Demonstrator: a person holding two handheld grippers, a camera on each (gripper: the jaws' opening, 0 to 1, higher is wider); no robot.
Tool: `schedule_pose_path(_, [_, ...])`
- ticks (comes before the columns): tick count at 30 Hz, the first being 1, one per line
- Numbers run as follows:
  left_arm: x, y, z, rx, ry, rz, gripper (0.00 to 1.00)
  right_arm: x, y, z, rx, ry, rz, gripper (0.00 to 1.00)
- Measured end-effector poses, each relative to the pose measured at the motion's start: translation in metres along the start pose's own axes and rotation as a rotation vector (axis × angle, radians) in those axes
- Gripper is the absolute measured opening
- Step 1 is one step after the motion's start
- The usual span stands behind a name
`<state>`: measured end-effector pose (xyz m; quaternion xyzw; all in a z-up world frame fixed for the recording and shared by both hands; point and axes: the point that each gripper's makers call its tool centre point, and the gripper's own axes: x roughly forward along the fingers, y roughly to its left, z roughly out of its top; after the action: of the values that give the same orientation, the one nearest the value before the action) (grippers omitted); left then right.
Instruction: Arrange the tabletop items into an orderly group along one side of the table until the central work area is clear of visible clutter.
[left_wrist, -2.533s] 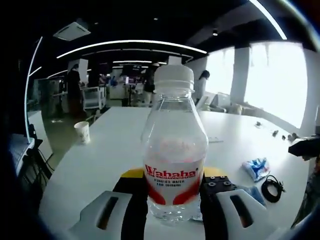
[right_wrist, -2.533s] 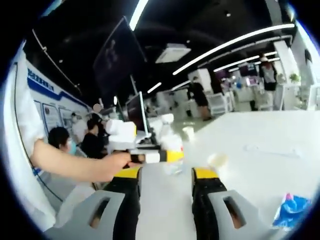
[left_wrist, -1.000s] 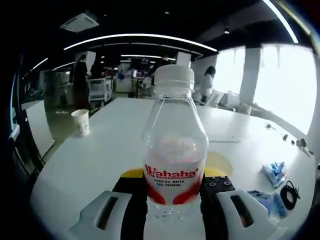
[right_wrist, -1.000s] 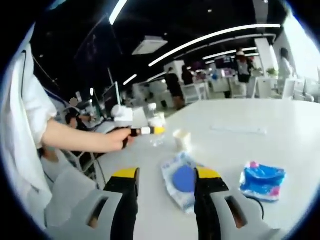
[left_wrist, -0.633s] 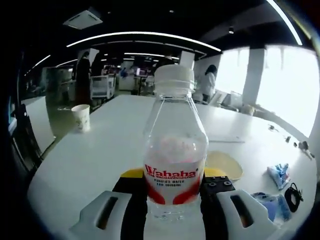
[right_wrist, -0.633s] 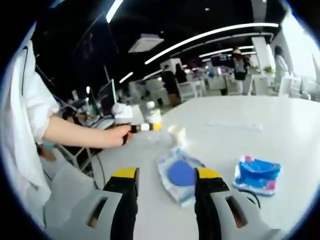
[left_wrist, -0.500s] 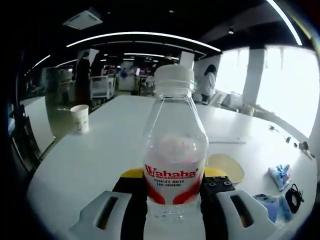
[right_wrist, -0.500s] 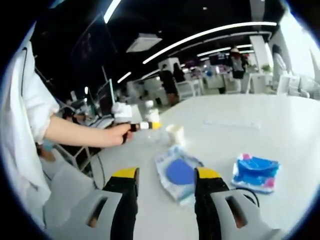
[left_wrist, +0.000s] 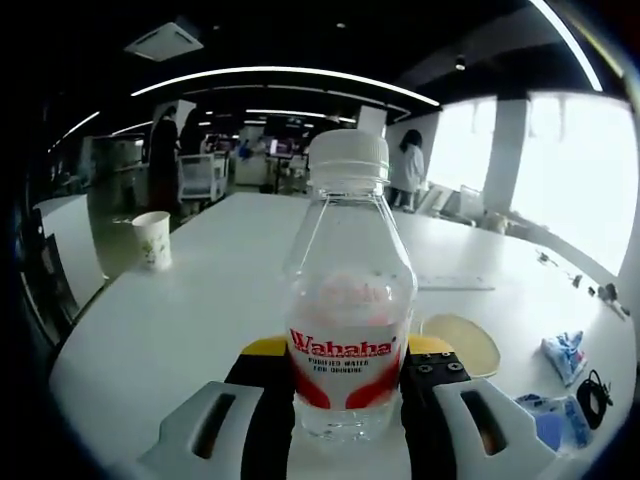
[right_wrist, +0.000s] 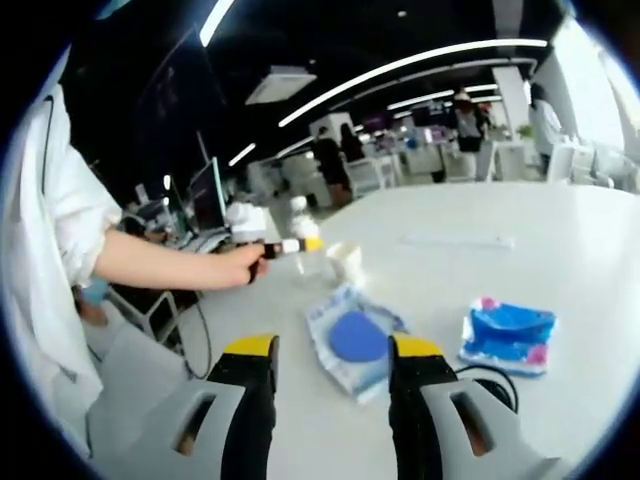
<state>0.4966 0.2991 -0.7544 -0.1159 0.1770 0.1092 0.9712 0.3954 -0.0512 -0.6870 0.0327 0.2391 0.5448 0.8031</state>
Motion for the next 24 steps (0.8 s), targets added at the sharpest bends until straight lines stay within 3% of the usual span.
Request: schedule_pose_path(24, [0.0073, -0.0009, -0.0075, 0.008, 0.009, -0.001, 0.37, 0.0008, 0.0017, -0.0044, 0.009, 0.010, -0.004, 0.41])
